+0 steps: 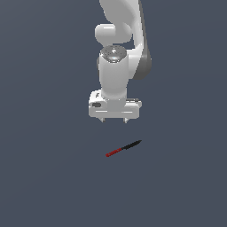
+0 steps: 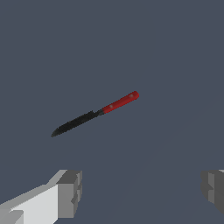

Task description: Pick up the object and move it to a goal position.

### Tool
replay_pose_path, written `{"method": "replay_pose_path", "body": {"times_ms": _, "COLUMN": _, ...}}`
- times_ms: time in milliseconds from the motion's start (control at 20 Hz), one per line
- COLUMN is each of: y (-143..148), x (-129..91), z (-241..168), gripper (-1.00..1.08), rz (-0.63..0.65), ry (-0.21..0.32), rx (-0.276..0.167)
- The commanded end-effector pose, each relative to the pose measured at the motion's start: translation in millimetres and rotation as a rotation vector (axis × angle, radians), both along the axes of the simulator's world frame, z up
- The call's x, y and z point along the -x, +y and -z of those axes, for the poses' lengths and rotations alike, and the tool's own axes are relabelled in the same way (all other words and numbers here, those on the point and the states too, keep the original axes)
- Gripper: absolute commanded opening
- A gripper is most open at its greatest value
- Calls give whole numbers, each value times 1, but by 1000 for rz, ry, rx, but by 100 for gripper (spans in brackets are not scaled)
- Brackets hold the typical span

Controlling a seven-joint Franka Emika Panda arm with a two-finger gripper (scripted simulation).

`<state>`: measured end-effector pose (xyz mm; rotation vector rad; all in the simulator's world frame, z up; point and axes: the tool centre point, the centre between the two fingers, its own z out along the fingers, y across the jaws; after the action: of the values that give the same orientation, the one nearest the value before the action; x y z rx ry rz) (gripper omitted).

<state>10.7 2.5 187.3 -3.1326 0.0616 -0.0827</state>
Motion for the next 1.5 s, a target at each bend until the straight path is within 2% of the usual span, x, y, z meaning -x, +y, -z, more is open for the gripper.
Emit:
{"method": "replay_pose_path", "body": {"times_ms": 0, "y": 0, "x": 0, "z": 0, "gripper": 100, "rz": 0, "ry": 0, "rx": 0}}
{"method": "replay_pose_path", "body": {"times_ms": 500, "y": 28, "x": 4, "z": 7, "gripper": 100, "rz": -70, "ry": 13, "rx": -15}}
{"method": "replay_pose_path", "body": {"times_ms": 800, "y": 27, "x": 4, "z": 7, "gripper": 100, "rz": -69, "ry": 13, "rx": -15}}
{"method": "replay_pose_path", "body": {"times_ms": 1450, "y": 30, "x": -4, "z": 18, "gripper": 100, "rz": 58, "ry": 20, "rx": -24}}
